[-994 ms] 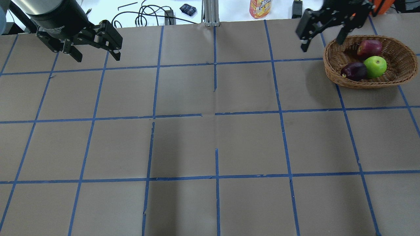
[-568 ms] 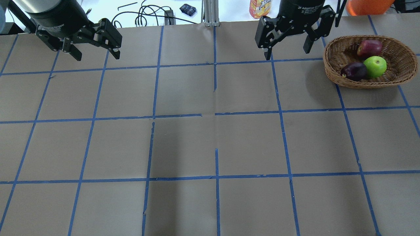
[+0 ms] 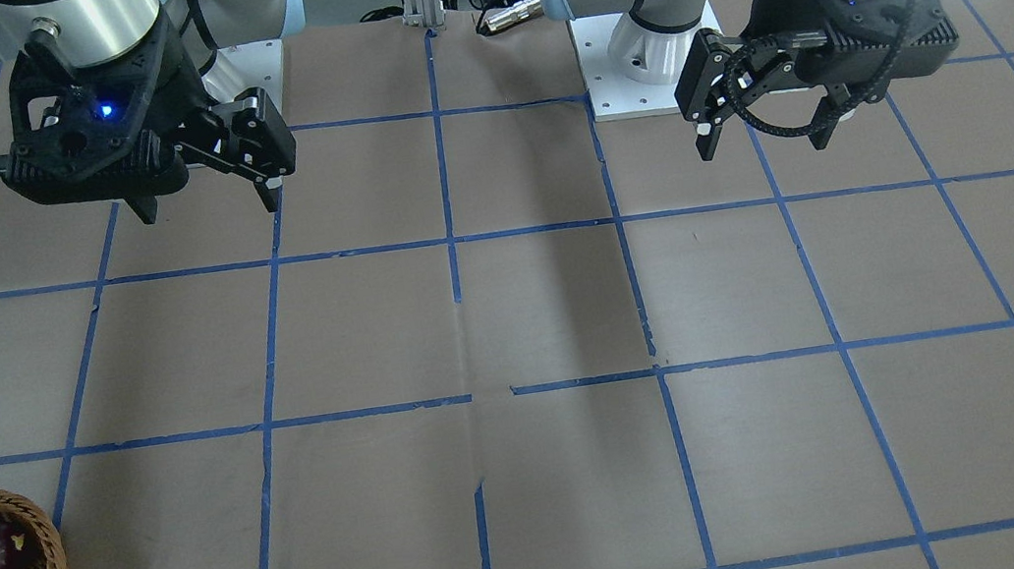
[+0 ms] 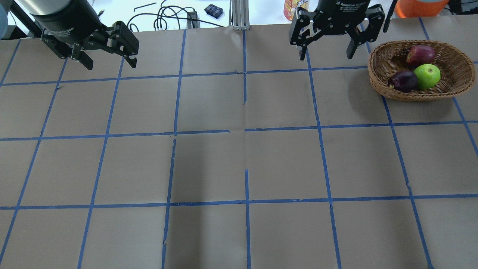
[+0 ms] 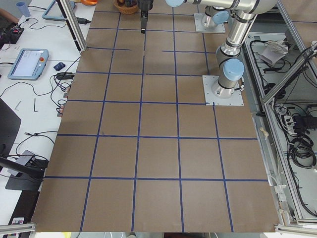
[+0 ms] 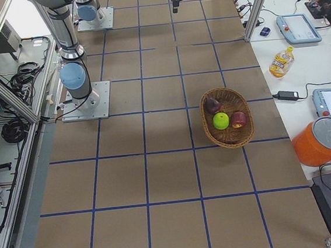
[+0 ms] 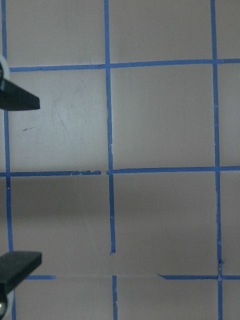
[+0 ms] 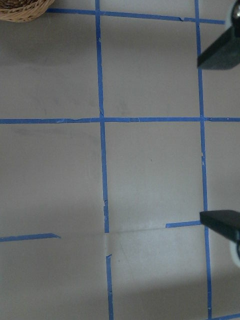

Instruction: Put all apples into basket

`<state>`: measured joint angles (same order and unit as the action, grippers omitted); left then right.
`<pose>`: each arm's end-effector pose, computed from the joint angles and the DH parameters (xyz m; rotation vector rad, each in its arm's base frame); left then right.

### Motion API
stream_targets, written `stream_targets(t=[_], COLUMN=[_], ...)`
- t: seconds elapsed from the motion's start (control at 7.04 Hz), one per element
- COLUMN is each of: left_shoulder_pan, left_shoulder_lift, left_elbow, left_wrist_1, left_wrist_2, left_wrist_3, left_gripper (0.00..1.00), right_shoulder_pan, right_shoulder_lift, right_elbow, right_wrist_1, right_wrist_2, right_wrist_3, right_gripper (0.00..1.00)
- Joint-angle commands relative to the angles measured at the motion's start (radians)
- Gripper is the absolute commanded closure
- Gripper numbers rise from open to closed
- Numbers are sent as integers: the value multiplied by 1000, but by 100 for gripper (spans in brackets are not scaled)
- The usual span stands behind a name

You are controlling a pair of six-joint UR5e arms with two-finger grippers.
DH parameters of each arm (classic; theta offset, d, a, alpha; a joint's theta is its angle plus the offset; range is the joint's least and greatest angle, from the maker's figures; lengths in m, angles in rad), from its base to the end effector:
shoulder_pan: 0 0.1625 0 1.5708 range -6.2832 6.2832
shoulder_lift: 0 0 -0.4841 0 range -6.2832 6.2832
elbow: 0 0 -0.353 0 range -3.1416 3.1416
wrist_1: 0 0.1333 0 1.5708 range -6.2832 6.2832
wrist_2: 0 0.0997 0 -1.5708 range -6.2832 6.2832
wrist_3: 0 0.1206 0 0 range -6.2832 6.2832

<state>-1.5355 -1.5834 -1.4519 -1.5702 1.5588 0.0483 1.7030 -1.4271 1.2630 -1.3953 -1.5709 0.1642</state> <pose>-0.1181 -0.4736 0.5747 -0.0213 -3.1295 0.1681 0.2001 -0.4938 0.5775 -0.0502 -3.1394 -0.0177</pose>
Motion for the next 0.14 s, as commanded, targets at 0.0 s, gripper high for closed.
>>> stream_targets(t=[0.0], left_shoulder_pan=[0], left_shoulder_lift=[0], left_elbow=[1], left_wrist_1=[-2], left_wrist_2=[3], left_wrist_3=[2], left_gripper=[0], right_shoulder_pan=[0], right_shoulder_lift=[2], right_elbow=[1], right_wrist_1=[-4], right_wrist_2=[0], right_wrist_3=[3], right_gripper=[0])
